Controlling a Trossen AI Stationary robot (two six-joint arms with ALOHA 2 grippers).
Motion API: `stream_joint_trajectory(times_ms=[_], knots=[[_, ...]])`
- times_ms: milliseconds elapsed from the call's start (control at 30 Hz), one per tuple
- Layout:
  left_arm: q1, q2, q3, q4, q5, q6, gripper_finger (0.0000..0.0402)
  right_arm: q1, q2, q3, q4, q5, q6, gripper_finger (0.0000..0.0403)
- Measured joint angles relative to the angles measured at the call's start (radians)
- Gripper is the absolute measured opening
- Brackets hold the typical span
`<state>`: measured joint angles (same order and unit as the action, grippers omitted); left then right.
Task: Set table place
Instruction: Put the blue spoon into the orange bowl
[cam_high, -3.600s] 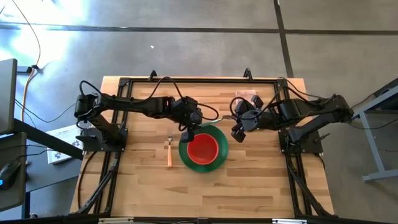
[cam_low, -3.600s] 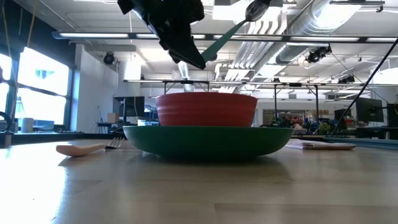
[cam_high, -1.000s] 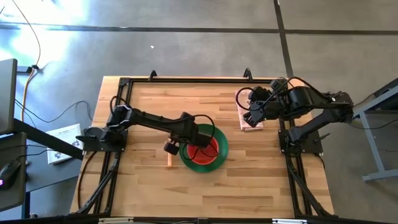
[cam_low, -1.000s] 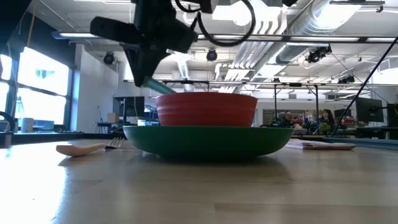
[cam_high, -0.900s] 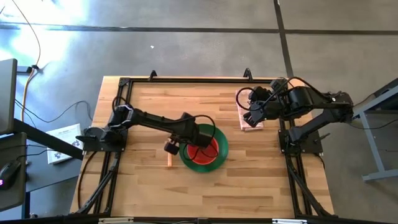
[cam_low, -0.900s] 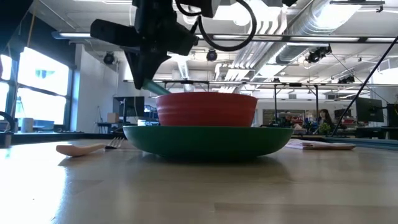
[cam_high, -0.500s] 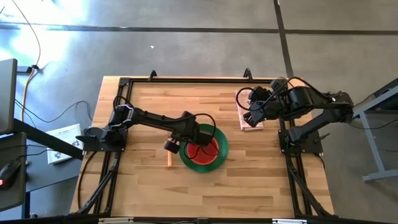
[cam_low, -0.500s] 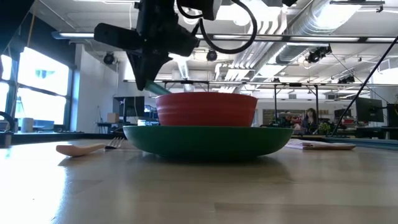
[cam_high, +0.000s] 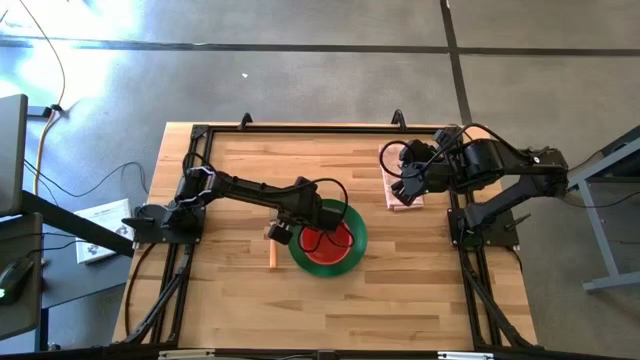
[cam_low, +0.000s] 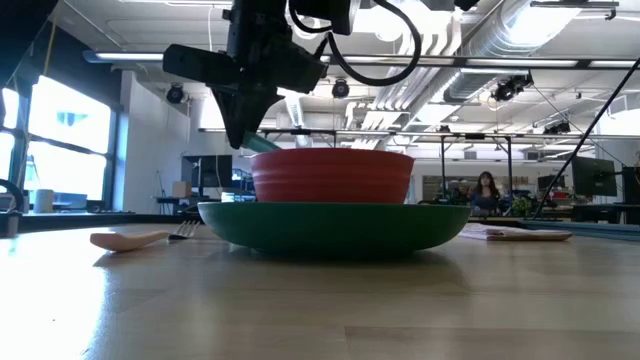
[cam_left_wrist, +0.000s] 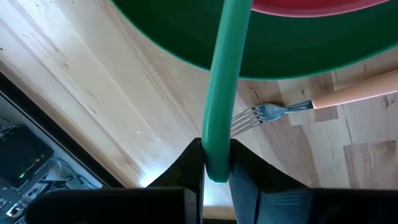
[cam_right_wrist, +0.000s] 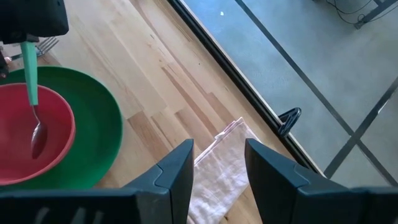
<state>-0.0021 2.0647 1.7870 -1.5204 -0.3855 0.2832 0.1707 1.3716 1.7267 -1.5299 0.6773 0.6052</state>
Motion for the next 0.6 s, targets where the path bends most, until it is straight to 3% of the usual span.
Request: stream_joint_trajectory(times_ms=[600], knots=[[0.015,0.000,-0.034,0.006,0.035,-0.007,0.0034,0.000,0.000,0.000,0.000,-0.008,-0.011,0.0136]])
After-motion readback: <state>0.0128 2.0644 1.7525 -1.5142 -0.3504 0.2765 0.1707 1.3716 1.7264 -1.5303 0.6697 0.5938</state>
